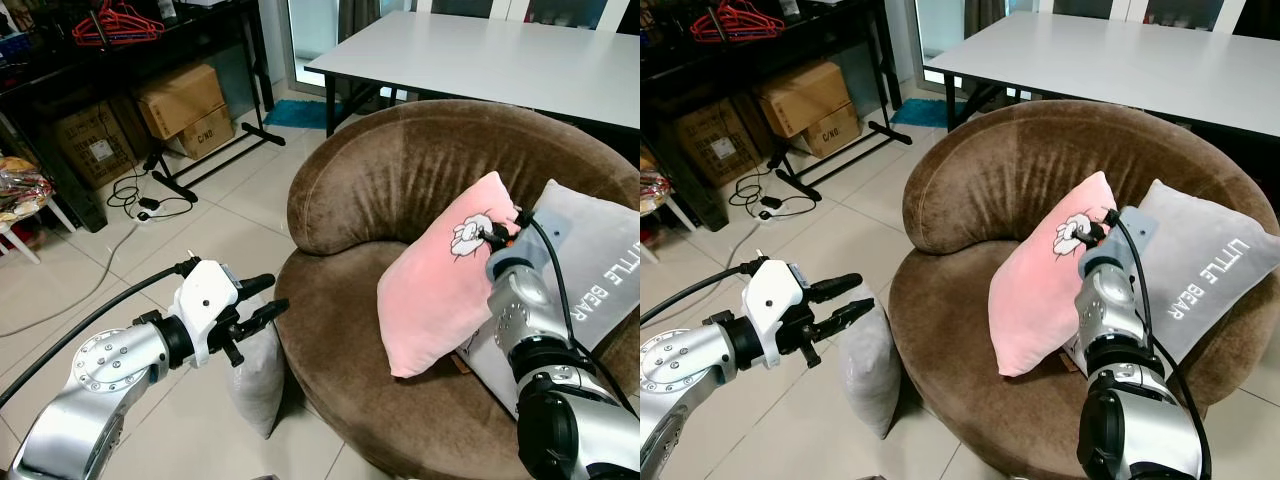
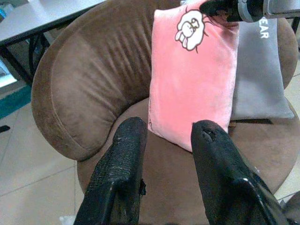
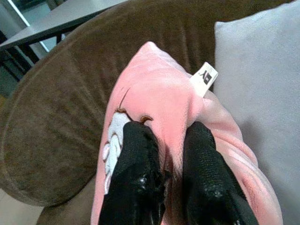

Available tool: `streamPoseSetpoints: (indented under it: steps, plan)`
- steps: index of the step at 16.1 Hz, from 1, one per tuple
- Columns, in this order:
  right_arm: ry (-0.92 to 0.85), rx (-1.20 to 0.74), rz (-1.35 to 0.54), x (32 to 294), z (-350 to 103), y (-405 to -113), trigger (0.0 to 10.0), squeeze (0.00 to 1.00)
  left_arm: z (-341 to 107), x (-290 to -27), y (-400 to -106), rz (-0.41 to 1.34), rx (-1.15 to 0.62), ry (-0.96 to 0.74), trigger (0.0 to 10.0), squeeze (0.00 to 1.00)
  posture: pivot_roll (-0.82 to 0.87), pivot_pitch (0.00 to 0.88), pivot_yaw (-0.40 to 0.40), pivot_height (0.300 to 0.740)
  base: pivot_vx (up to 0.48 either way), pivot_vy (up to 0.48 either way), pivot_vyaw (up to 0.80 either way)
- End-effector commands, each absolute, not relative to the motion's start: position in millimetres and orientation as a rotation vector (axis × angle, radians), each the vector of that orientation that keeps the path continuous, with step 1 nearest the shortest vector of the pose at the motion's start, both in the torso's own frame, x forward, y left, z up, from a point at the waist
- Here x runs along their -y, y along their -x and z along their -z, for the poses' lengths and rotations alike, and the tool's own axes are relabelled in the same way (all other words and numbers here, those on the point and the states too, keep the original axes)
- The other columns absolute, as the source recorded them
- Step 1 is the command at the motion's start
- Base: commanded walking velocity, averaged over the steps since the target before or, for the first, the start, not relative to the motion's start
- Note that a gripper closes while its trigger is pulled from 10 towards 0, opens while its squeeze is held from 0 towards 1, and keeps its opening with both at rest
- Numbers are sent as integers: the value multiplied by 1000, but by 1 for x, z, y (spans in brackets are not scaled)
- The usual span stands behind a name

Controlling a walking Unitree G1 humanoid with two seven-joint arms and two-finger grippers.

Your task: Move the pillow to the sofa from floor

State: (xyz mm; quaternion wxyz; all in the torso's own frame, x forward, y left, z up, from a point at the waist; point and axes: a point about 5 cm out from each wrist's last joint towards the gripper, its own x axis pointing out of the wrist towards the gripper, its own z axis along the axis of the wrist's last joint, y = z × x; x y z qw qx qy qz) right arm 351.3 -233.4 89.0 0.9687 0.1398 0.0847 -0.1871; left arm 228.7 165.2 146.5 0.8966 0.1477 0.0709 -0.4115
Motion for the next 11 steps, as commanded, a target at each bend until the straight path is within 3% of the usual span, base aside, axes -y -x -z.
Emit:
streamPoseSetpoints:
  steps: [1, 5, 8, 10, 11]
  plan:
    - [-245, -126, 392, 236, -98, -355, 10000, 1000, -147, -167, -229, 872, -169, -306, 10000, 0, -56, 0, 111, 740, 0, 0, 0]
    - [-16, 56, 376, 249, -131, -351, 10000, 1000, -146, -166, -228, 866, -160, -283, 10000, 0, -66, 0, 104, 740, 0, 0, 0]
    - [6, 158, 305, 249, -155, -334, 10000, 1000, -143, -165, -229, 779, -161, -268, 10000, 0, -65, 0, 81, 740, 0, 0, 0]
    - [34, 190, 224, 234, -164, -319, 10000, 1000, -142, -166, -231, 653, -126, -277, 10000, 0, -71, 0, 70, 740, 0, 0, 0]
    - [-5, 170, 95, 210, -164, -309, 10000, 1000, -142, -167, -229, 579, -101, -253, 10000, 0, -70, 0, 57, 740, 0, 0, 0]
